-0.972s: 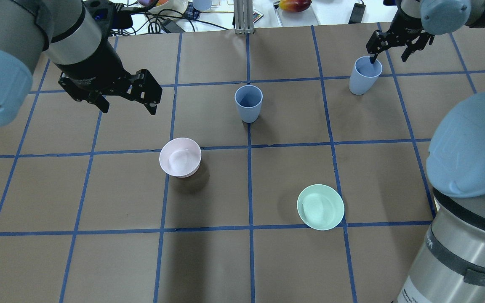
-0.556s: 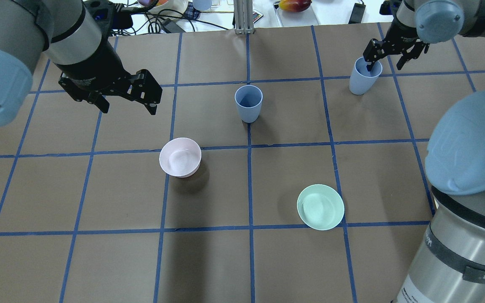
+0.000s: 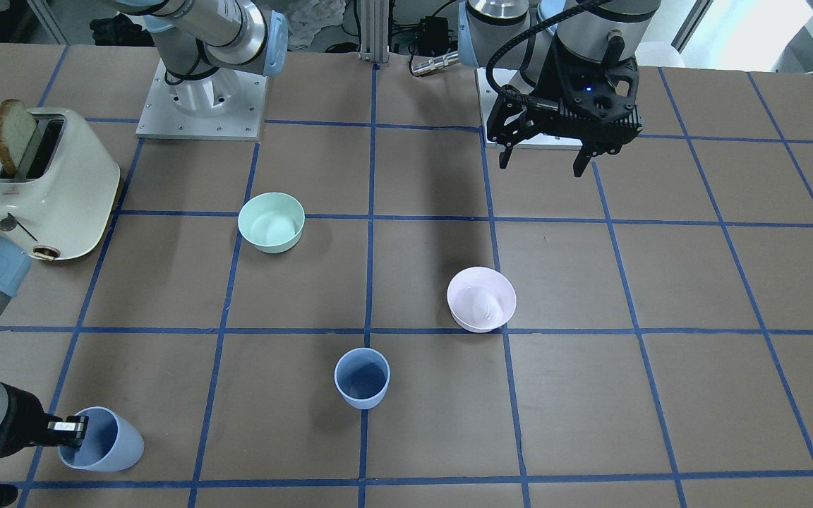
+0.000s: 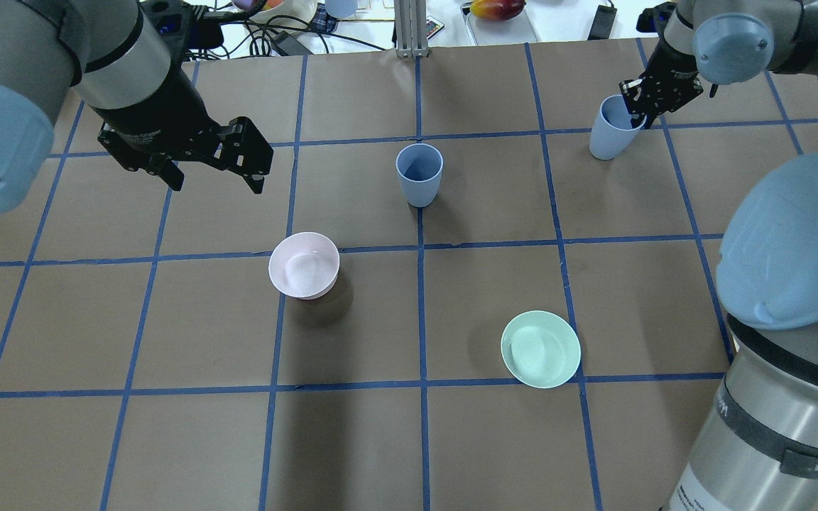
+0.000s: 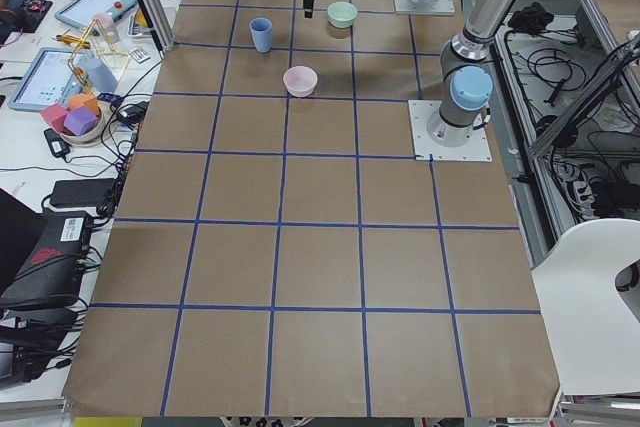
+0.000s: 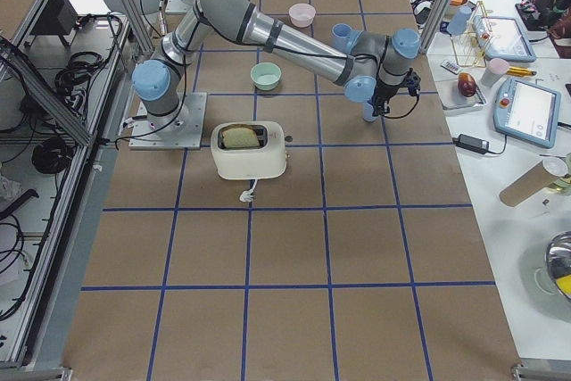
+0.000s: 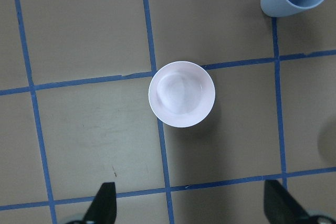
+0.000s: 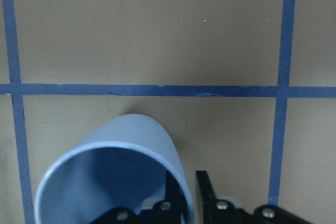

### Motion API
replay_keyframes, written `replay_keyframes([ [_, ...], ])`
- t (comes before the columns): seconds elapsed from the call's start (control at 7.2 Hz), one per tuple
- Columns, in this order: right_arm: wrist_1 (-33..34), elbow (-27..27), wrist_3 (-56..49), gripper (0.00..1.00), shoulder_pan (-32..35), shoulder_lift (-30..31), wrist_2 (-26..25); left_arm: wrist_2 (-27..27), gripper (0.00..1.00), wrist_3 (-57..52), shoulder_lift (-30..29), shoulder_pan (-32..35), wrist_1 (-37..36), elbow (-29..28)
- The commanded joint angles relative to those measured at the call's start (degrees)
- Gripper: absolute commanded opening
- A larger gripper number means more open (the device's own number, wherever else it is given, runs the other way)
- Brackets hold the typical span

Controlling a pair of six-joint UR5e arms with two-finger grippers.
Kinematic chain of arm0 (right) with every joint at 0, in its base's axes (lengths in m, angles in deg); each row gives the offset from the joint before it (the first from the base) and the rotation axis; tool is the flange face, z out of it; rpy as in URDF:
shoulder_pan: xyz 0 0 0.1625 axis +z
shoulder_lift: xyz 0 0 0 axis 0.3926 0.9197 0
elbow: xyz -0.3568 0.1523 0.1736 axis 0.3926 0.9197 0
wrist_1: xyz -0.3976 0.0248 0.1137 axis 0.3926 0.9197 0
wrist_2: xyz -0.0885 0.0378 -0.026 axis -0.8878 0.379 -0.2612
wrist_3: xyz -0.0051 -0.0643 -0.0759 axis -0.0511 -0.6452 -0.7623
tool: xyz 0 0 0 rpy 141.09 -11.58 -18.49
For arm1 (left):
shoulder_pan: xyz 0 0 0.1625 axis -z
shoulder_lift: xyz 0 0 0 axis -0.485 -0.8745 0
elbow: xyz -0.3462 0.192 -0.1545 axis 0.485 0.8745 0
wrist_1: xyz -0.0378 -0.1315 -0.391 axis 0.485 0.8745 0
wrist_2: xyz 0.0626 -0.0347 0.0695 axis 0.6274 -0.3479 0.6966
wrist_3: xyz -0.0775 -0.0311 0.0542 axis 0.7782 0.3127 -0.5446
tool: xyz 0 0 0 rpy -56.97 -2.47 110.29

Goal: Stack blue cups with both arms

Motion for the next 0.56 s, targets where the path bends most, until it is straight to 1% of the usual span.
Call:
replay_keyframes([
  [0.0,-0.1,0.2,0.4,0.00,0.2,0.3,0.0,0.0,1.00,0.0,0.0,0.0,0.0,0.0],
  [0.14,-0.5,0.9,0.4,0.00,0.6,0.8,-0.7,0.0,1.00,0.0,0.0,0.0,0.0,0.0],
  [0.28,-3.6,1.0,0.9,0.00,1.5,3.7,-0.6,0.0,1.00,0.0,0.0,0.0,0.0,0.0],
  [0.42,-7.4,0.8,3.7,0.00,3.9,6.9,-0.2,0.0,1.00,0.0,0.0,0.0,0.0,0.0],
])
